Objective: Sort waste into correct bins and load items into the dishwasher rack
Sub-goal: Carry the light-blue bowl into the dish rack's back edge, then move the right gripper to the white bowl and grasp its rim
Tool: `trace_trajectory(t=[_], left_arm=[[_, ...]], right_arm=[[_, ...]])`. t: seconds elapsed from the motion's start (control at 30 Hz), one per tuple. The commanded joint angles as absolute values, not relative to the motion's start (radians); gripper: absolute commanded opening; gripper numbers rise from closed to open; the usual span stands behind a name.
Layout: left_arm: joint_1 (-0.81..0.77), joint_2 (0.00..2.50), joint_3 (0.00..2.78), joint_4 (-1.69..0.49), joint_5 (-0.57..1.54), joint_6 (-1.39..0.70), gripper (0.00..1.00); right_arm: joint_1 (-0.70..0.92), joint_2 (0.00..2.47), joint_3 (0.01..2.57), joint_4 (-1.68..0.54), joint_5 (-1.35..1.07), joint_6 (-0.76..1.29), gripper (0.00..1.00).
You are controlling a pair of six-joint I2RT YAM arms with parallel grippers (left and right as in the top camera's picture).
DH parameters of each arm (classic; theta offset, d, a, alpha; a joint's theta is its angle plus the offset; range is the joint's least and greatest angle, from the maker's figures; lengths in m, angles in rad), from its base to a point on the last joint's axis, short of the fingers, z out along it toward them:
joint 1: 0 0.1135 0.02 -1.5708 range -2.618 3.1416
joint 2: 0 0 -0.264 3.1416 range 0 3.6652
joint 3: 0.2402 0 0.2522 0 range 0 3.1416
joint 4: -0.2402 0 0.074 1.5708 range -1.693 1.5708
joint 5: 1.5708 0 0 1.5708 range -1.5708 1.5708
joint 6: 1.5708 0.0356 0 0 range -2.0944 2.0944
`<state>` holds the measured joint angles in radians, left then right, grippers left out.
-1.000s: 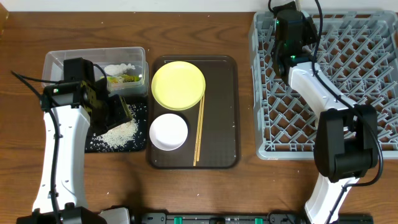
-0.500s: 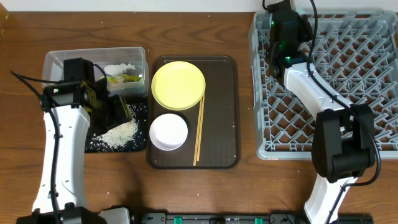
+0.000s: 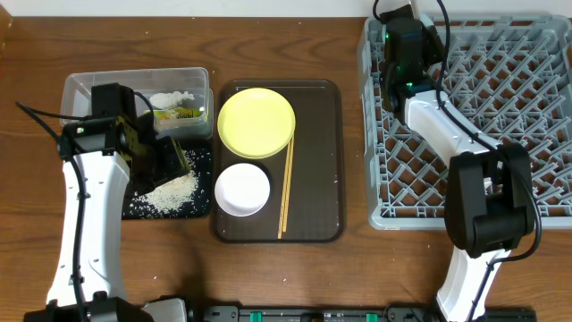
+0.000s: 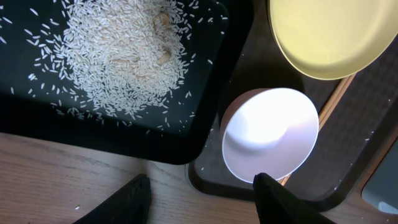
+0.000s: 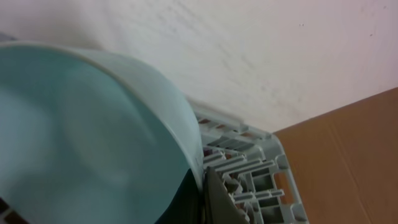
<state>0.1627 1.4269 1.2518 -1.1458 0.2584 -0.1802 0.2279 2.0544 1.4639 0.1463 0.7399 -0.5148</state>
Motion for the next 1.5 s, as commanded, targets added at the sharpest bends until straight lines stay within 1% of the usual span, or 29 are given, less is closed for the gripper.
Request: trace_trajectory(t=[0.0,0.13,0.3,0.47,0.6,0.63,0.7,0.77,0.87,0.93,1.03,1.13,1.17,1.23,1.27,1.3,1.47], left_arm=[[0.162,1.42,1.247,-1.15,0.249,-0.181,0.56],[0.162,1.42,1.247,-1.15,0.249,-0.181,0.56],[0.162,1.42,1.247,-1.151,0.249,-0.181,0.56],[0.162,1.42,1.247,-1.151,0.249,-0.181,0.56],[0.162,1.42,1.247,-1.151,0.249,-0.181,0.56],[0.162,1.42,1.247,-1.151,0.249,-0.181,0.56],[0.162,1.42,1.247,-1.151,0.249,-0.181,0.56],[0.162,1.42,1.247,-1.151,0.249,-0.181,0.56],[0.162,1.42,1.247,-1.151,0.249,-0.181,0.56],[0.162,1.42,1.247,-1.151,0.249,-0.181,0.56],[0.162,1.42,1.247,-1.151,0.241,-0.181,0.57],[0.162,1.42,1.247,-1.151,0.179,-0.184,0.56],[0.163,1.42,1.247,-1.151,0.149,-0.198,0.57],[0.163,1.42,1.247,-1.151,0.089,-0.229,0.57],[0.163,1.42,1.247,-1.151,0.056,-0.256,0.62],[0.163,1.42,1.247,-1.151,0.037,-0.275,0.64],[0.163,1.42,1.247,-1.15,0.025,-0.291,0.67]], right_arm=[[0.271,2.064,1.466,0.096,0.752,-0.477,0.01],[0.305,2.062,1.466,-0.025,0.758,-0.413,0.01],[0.343,2.031,1.466,-0.198,0.759,-0.223,0.01],[0.36,1.98,1.466,-0.319,0.759,-0.128,0.01],[0.361,1.929,1.466,-0.434,0.74,-0.013,0.02],[0.36,1.915,1.466,-0.46,0.726,0.015,0.03],[0.36,1.882,1.466,-0.502,0.671,0.033,0.18],[0.361,1.847,1.466,-0.525,0.602,0.033,0.23],[0.364,1.783,1.466,-0.554,0.476,0.033,0.36],[0.369,1.753,1.466,-0.562,0.374,0.033,0.42],[0.389,1.715,1.466,-0.58,0.099,0.033,0.44],[0.422,1.711,1.466,-0.603,-0.151,0.034,0.52],[0.44,1.718,1.466,-0.617,-0.221,0.034,0.54],[0.473,1.73,1.465,-0.635,-0.3,0.034,0.55],[0.498,1.742,1.465,-0.646,-0.332,0.034,0.56],[0.52,1.754,1.464,-0.653,-0.35,0.034,0.56],[0.643,1.834,1.464,-0.696,-0.36,0.095,0.57]])
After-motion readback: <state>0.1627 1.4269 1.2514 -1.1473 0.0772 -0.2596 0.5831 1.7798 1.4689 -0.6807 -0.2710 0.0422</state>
